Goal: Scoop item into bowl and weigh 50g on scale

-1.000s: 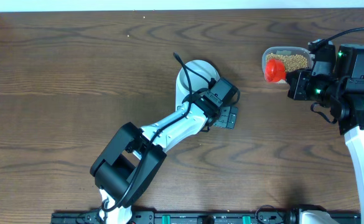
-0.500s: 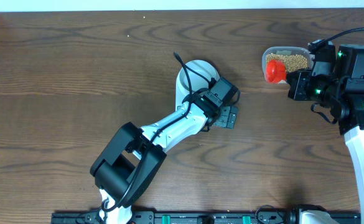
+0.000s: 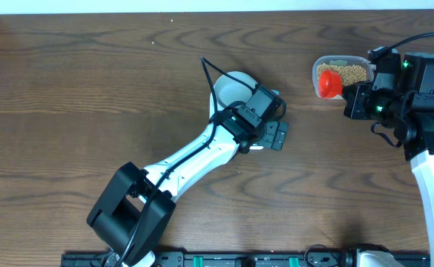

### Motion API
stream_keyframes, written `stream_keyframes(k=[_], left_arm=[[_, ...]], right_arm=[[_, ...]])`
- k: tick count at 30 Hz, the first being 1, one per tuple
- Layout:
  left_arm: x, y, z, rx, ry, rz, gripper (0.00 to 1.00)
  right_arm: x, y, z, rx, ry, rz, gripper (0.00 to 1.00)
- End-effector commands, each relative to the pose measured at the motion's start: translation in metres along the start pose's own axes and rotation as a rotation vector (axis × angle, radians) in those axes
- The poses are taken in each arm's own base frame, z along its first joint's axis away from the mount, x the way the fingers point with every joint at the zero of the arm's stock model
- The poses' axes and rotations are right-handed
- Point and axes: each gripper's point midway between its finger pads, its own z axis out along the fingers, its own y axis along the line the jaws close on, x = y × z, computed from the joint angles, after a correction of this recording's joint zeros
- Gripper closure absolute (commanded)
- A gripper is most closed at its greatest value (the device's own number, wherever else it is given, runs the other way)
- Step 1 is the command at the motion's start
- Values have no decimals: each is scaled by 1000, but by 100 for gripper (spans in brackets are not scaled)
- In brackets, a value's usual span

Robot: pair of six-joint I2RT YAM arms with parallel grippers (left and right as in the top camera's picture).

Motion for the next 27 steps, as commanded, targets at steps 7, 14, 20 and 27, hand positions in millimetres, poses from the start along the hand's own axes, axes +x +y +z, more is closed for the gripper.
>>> stream_keyframes(k=[7, 14, 20, 27], left_arm=[[6, 2, -1, -7, 21, 56, 2], [22, 8, 21, -28, 81, 56, 2], [35, 9, 36, -40, 127, 64, 2], [42, 11, 44, -48, 150, 66, 2]], right_arm=[[-5, 0, -3, 2, -13, -12, 99], [-5, 0, -3, 3, -14, -13, 99], [-4, -1, -3, 6, -11, -11, 99], [-4, 0, -3, 6, -10, -11, 99]])
